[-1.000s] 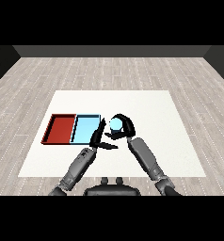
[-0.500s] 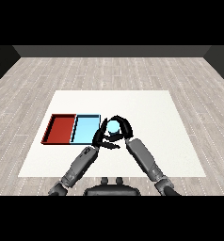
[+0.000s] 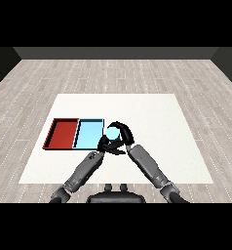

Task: Pick the blue can and put it in the blue box

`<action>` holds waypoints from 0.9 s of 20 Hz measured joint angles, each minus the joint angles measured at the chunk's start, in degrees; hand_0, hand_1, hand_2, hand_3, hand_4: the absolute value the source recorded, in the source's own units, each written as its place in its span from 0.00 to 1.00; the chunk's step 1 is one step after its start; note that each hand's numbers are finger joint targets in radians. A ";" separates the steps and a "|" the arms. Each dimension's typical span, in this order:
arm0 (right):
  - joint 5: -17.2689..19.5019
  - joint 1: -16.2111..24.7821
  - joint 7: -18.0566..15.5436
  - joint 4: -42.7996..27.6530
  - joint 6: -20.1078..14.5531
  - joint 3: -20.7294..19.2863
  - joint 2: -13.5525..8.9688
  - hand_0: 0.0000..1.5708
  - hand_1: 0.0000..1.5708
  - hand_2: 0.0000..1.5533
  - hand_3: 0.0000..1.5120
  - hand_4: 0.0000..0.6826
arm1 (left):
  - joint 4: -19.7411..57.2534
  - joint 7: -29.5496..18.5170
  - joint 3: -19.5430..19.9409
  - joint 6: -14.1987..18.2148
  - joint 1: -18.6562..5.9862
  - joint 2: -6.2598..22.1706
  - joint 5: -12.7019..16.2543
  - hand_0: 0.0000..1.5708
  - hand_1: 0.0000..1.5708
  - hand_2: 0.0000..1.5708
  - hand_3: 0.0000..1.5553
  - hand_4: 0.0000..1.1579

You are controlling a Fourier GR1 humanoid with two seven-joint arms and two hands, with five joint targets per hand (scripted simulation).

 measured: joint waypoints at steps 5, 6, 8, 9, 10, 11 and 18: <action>-1.58 -1.49 -0.71 1.15 -1.16 3.07 -0.13 0.90 0.90 0.93 0.92 0.88 | 2.32 0.94 -1.21 5.08 -2.36 0.26 -4.23 0.26 0.26 0.36 0.19 0.49; -1.45 -1.91 0.13 0.63 -1.80 3.70 -0.28 0.92 0.92 0.94 0.92 0.87 | 2.60 1.57 -0.99 6.19 -2.87 0.57 -5.27 0.29 0.29 0.36 0.26 0.24; -2.59 -2.14 -1.32 1.30 -2.65 5.20 -0.46 0.93 0.93 0.95 0.93 0.87 | 2.06 2.72 -1.58 7.83 -2.41 1.27 -7.13 0.20 0.20 0.33 0.11 0.00; -3.24 -2.56 -1.40 1.35 -3.25 5.99 -0.76 0.94 0.94 0.95 0.93 0.88 | 2.32 2.97 -2.18 9.05 -2.94 1.59 -7.71 0.25 0.25 0.37 0.06 0.11; -3.71 -2.81 -2.07 2.01 -3.05 6.07 -0.92 0.93 0.93 0.94 0.92 0.87 | 2.46 3.85 -2.59 10.19 -3.12 1.92 -9.08 0.29 0.29 0.38 0.00 0.16; -3.68 -2.65 -2.38 2.21 -2.74 6.08 -1.00 0.93 0.93 0.94 0.92 0.88 | 2.66 4.67 -3.44 11.21 -3.39 2.54 -10.81 0.13 0.13 0.19 0.00 0.26; -4.91 -4.05 -2.26 1.50 -4.77 8.93 -1.62 0.92 0.92 0.93 0.92 0.89 | -0.80 4.47 -2.99 14.82 -1.19 2.94 -10.11 0.61 0.61 0.62 0.55 0.60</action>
